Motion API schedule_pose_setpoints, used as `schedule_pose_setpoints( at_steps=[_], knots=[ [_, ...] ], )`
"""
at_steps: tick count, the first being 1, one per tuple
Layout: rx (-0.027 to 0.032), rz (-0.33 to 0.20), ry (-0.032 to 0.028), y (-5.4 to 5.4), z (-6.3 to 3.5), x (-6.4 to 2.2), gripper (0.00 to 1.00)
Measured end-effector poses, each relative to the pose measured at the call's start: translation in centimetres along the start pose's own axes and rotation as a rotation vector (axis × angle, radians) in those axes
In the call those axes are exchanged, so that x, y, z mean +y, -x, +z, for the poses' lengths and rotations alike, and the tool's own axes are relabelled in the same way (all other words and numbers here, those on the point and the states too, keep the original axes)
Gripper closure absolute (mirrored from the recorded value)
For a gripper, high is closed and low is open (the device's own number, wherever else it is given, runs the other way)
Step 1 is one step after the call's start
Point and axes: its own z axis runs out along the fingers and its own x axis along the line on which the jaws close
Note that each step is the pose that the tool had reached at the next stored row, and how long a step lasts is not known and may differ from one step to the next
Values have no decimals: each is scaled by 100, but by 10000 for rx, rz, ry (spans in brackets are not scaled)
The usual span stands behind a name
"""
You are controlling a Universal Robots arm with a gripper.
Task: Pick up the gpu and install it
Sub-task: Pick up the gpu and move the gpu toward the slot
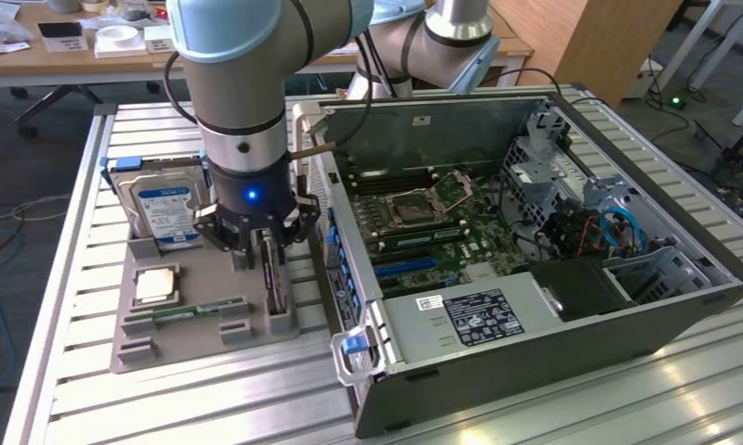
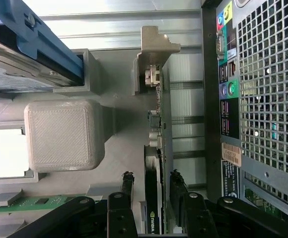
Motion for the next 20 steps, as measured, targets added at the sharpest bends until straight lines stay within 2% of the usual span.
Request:
schedule_pose_setpoints(
  at_steps=[20],
  knots=[
    [-2,0,-4,21,29,1,57]
  ],
)
